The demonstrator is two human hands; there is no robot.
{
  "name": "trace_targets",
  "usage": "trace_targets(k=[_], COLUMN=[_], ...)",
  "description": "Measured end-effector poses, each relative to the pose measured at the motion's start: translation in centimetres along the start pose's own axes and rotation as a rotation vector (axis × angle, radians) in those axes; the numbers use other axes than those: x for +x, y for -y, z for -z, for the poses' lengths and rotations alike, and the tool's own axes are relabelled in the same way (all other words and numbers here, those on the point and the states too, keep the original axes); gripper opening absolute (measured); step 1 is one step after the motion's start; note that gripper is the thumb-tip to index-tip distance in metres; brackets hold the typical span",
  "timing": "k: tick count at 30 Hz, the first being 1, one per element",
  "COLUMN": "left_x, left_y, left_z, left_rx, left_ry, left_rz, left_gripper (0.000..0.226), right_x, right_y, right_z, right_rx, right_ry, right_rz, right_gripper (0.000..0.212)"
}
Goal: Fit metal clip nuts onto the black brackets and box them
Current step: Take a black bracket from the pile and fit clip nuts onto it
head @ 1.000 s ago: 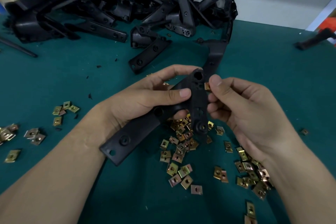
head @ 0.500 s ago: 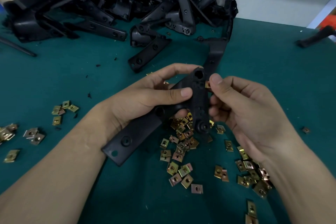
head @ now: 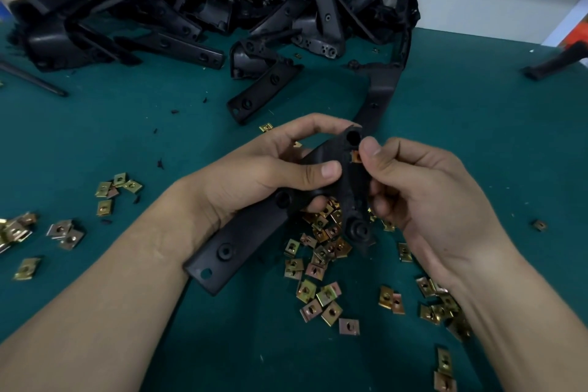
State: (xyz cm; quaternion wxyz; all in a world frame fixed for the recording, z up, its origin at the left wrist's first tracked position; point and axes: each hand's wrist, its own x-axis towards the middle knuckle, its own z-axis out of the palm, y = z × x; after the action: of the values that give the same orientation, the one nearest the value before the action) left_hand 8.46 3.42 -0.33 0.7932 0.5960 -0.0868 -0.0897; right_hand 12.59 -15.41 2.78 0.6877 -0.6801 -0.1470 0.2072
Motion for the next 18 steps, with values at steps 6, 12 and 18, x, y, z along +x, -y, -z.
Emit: trace_targets(k=[6,12,18], left_x=[0.0,-0.1,-0.1], left_y=[-0.2,-0.8,-0.8], left_z=[0.3,0.6,0.7], left_rx=[0.011,-0.217,-0.263], left_ry=[-0.069,-0.205,-0.211], left_rz=[-0.053,-0.177,-0.169], left_gripper=[0.04,0.037,0.034], right_x=[-0.1,-0.2,-0.6], right_y=[-0.1,1.3,1.0], right_z=[-0.1,3.0,3.1], right_rx=[-0.169,-0.743,-0.99], right_ry=[0.027,0.21,0.348], right_rz=[0.191,0.128,-0.021], right_gripper=[0.026,0.008,0.019])
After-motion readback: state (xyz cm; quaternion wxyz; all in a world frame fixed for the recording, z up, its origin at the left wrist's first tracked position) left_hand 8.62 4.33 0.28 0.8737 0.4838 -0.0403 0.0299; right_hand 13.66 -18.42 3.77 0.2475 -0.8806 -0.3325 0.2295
